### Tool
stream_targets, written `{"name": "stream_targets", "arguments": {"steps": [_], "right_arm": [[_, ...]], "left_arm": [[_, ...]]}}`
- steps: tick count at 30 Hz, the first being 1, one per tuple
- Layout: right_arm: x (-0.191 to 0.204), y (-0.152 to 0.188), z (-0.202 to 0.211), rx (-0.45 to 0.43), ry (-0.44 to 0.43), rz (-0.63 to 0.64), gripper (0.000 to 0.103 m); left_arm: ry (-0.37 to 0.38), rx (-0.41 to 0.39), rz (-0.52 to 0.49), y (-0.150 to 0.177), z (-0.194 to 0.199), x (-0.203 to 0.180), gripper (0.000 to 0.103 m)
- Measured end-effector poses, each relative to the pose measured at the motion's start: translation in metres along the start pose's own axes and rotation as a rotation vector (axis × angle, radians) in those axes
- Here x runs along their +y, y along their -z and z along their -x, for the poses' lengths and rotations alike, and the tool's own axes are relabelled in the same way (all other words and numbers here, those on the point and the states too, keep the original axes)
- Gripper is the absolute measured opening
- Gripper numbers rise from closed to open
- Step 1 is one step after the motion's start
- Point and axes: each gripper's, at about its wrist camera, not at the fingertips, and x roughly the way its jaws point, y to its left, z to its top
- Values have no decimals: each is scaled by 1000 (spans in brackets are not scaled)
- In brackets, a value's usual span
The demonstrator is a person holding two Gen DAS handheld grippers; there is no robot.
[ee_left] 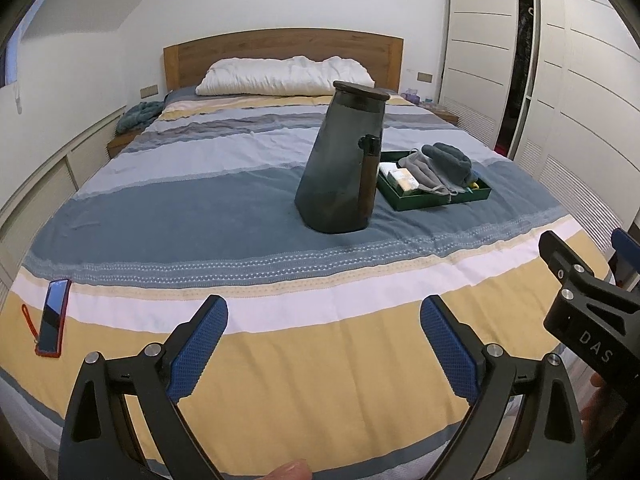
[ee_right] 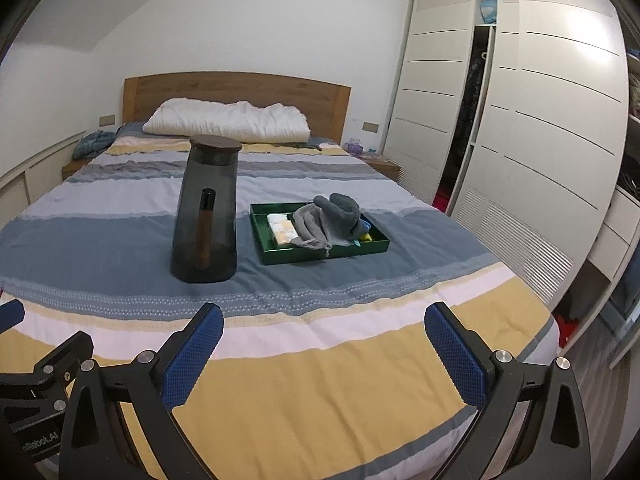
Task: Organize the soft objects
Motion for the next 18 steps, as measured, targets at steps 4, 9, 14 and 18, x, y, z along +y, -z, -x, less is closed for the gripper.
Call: {"name": "stream_targets", "arguments": {"steps": [4, 9, 14, 18], "right_arm": [[-2, 5, 1, -16, 13, -17, 103], [-7, 9, 6, -40, 29, -47, 103], [-5, 12, 6, -39, 60, -46, 103], [1, 12, 0, -28, 80, -33, 103]], "left_arm": [[-23, -17, -24, 3, 0, -4, 95], [-57, -23, -58, 6, -3, -5, 95], [-88, -21, -69, 5, -5, -2, 95], [-98, -13, -67, 6, -7, 3, 95]]}}
